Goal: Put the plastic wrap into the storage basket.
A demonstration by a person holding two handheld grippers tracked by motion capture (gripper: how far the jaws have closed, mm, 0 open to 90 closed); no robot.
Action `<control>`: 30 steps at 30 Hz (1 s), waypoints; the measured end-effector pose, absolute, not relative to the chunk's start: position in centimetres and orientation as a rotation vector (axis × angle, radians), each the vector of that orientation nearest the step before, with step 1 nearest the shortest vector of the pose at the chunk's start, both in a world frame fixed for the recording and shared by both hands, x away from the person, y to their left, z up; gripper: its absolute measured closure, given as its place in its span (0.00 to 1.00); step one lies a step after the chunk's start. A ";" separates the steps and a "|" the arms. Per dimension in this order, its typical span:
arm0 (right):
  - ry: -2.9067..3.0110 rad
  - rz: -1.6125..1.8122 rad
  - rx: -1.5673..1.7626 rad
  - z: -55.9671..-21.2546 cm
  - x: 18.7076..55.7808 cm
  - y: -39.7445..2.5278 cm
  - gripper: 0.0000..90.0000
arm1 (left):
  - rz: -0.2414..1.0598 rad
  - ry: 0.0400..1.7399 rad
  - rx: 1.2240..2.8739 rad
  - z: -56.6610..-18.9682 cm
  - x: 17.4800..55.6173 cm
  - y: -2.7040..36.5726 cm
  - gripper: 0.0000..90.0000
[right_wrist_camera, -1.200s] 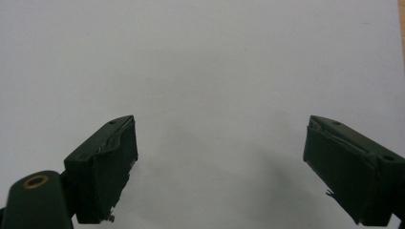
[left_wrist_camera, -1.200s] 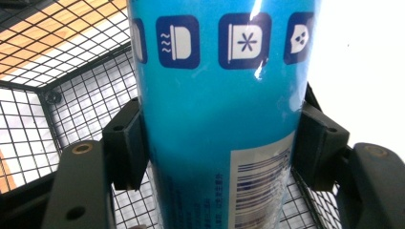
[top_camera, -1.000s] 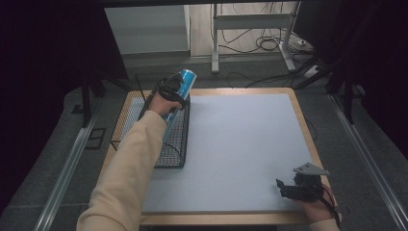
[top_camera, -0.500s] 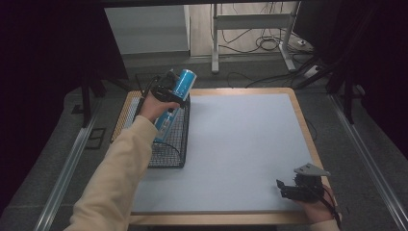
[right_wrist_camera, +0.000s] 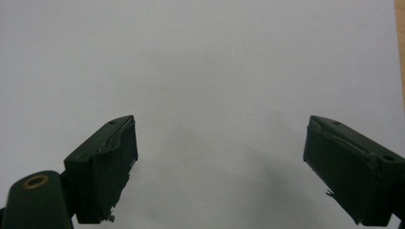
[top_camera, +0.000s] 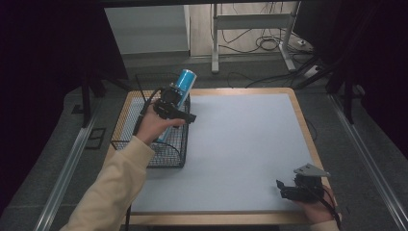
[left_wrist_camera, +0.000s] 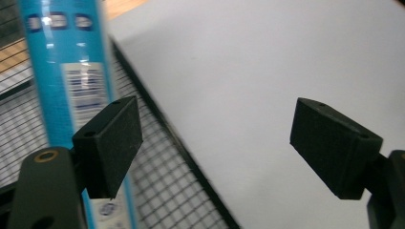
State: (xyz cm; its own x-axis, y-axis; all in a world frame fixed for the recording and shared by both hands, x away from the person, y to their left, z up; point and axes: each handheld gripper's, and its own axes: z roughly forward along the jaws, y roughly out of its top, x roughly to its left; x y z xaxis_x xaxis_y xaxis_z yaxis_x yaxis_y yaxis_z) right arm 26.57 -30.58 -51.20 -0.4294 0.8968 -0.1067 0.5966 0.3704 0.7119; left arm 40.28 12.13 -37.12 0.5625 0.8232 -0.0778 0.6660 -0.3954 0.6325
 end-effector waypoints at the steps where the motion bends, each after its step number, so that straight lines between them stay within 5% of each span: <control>1: 2.154 0.822 1.287 -51.2 26.6 -30.5 0.13 | 0.326 1.167 2.175 -37.2 39.7 11.9 0.20; 16: 2.168 0.826 1.264 -51.2 26.8 -30.1 0.13 | 0.269 0.945 2.211 -40.0 31.8 7.9 0.21; 30: 2.161 0.824 1.266 -51.1 26.7 -30.1 0.13 | 0.201 0.927 2.243 -44.4 29.0 6.6 0.21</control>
